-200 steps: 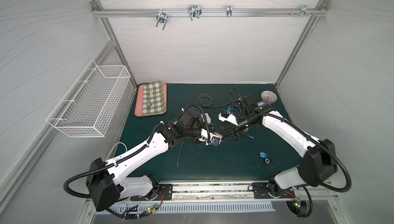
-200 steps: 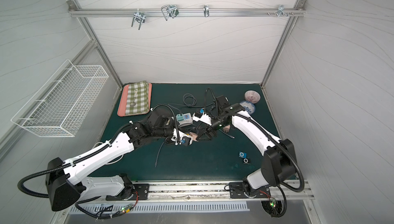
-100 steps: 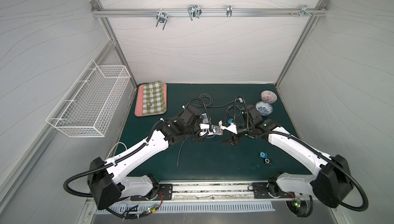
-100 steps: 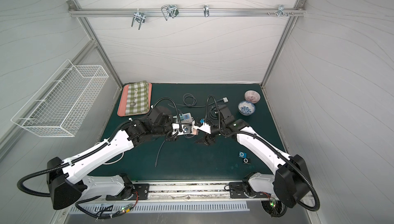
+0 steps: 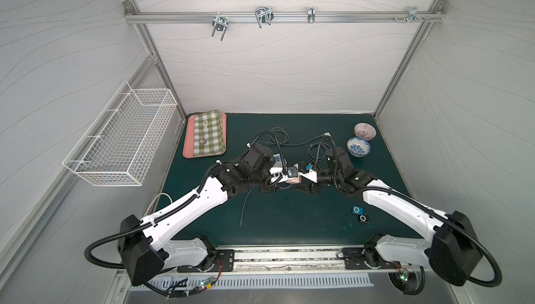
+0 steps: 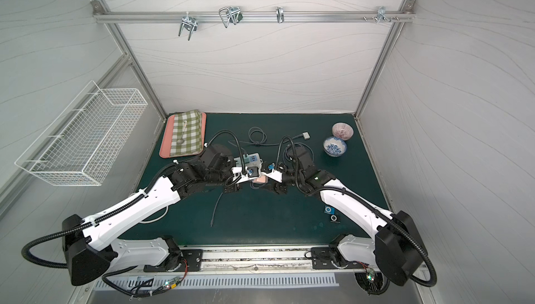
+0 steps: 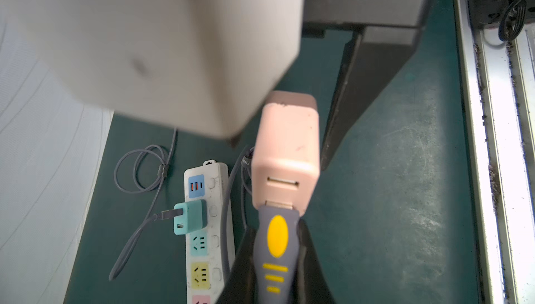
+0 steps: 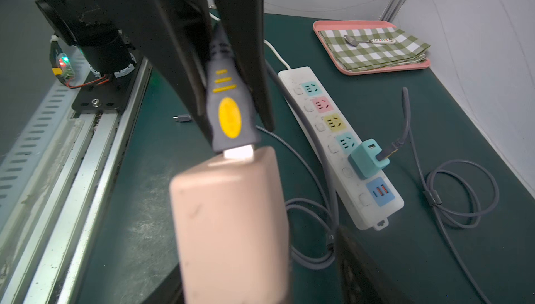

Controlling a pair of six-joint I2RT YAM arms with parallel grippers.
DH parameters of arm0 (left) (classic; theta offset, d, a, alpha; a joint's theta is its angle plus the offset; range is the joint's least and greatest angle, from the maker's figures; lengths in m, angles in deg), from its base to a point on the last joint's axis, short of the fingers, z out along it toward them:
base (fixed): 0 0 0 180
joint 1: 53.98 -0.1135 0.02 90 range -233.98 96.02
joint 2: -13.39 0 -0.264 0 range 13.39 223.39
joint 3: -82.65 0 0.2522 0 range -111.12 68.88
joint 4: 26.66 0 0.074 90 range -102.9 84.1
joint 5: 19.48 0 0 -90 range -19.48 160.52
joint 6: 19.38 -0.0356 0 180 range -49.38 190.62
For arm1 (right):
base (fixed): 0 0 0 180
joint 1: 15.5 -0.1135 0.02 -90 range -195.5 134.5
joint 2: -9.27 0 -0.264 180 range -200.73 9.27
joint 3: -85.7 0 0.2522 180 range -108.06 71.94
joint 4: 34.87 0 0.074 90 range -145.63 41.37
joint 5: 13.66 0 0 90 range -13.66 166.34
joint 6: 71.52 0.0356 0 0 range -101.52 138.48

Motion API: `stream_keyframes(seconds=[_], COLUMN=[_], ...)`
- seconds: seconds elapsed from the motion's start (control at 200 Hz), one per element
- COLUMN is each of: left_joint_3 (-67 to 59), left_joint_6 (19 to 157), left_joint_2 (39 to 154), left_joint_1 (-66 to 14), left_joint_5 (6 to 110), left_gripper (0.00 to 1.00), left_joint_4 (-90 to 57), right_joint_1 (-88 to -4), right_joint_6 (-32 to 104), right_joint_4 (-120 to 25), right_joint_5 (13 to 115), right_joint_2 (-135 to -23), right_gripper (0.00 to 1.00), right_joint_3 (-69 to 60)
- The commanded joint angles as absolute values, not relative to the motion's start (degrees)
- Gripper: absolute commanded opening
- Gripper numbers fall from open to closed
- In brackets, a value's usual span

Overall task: Charge mp3
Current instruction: Pick up the plug from the center of the board.

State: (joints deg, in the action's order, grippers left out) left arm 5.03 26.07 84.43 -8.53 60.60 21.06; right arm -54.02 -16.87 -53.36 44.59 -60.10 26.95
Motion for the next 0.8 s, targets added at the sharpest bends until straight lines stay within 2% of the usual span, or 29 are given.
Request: stream_keyframes(seconds=[0.0, 0.22, 0.295, 0.455, 0.5, 0.57, 0.79], left_joint_3=[3.0, 2.9, 2.9, 4.1, 5.1, 6.0, 6.2], left_joint_6=[27.0, 28.2, 28.6, 29.6, 30.0, 30.6, 32.1], left_joint_2=[82.8, 82.6, 82.4, 81.3, 80.5, 79.9, 80.4], left_joint_1=[-8.6, -9.3, -9.3, -9.4, -9.4, -9.7, -10.1], left_joint_5=[59.7, 58.5, 57.8, 55.3, 54.4, 53.4, 50.6], left_gripper=[0.03, 0.04, 0.07, 0.42, 0.48, 0.52, 0.52], left_joint_4=[20.6, 19.9, 19.8, 18.6, 17.3, 16.1, 14.4], right_joint_1=[-54.1, -54.2, -54.2, -54.3, -54.4, -54.5, -55.8], right_joint_6=[-16.2, -15.9, -16.0, -14.7, -14.4, -13.8, -13.7], right_joint_4=[-49.7, -47.3, -47.7, -46.1, -45.5, -44.5, -43.9], right_joint_5=[43.6, 39.1, 38.8, 38.4, 37.9, 37.5, 36.9], right_joint_2=[-58.0, -57.0, -57.0, -56.8, -56.7, -56.8, -57.2], right_gripper=[0.57, 0.31, 0.23, 0.19, 0.18, 0.17, 0.17], right_joint_3=[27.7, 29.2, 29.0, 29.5, 29.7, 29.9, 29.3])
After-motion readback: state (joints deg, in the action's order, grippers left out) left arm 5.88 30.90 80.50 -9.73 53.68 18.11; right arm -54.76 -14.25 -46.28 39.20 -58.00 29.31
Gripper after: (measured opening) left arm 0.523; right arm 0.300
